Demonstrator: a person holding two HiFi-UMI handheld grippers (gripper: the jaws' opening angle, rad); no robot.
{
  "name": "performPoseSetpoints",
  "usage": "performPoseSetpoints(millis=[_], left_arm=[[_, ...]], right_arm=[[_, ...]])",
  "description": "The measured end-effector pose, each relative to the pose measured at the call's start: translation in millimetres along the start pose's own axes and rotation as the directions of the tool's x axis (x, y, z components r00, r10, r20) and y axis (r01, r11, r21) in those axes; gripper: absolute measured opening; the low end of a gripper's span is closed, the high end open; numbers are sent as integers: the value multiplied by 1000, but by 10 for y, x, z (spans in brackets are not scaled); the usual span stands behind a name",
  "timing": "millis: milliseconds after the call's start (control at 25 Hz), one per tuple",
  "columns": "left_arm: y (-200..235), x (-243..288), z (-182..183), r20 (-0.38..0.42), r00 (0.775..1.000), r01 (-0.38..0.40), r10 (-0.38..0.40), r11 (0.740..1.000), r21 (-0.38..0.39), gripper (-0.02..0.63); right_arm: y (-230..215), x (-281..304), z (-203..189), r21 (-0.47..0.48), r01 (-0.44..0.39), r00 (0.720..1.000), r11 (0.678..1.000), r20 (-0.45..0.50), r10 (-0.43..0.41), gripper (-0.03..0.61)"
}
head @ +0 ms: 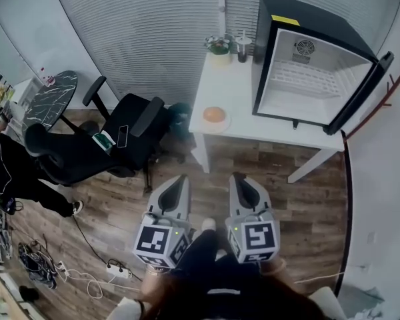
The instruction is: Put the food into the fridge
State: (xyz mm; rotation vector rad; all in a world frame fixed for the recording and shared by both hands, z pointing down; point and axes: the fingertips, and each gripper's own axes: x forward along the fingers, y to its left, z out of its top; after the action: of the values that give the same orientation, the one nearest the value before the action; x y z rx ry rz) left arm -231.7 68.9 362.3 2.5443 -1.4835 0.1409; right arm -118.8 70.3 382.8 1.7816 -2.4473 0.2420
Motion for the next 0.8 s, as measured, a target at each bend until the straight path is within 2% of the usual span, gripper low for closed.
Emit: performPoseSetpoints(millis=[560, 800], left_arm=[[657, 605, 171, 24, 999, 49, -49, 999, 10, -5], [783, 733, 152, -1, 997, 73, -73, 997, -1, -5]], right_arm=[[-35, 871, 83, 33, 40, 999, 999, -33, -39, -3], [-19, 1023, 49, 45, 59, 996, 997, -63, -56, -3]])
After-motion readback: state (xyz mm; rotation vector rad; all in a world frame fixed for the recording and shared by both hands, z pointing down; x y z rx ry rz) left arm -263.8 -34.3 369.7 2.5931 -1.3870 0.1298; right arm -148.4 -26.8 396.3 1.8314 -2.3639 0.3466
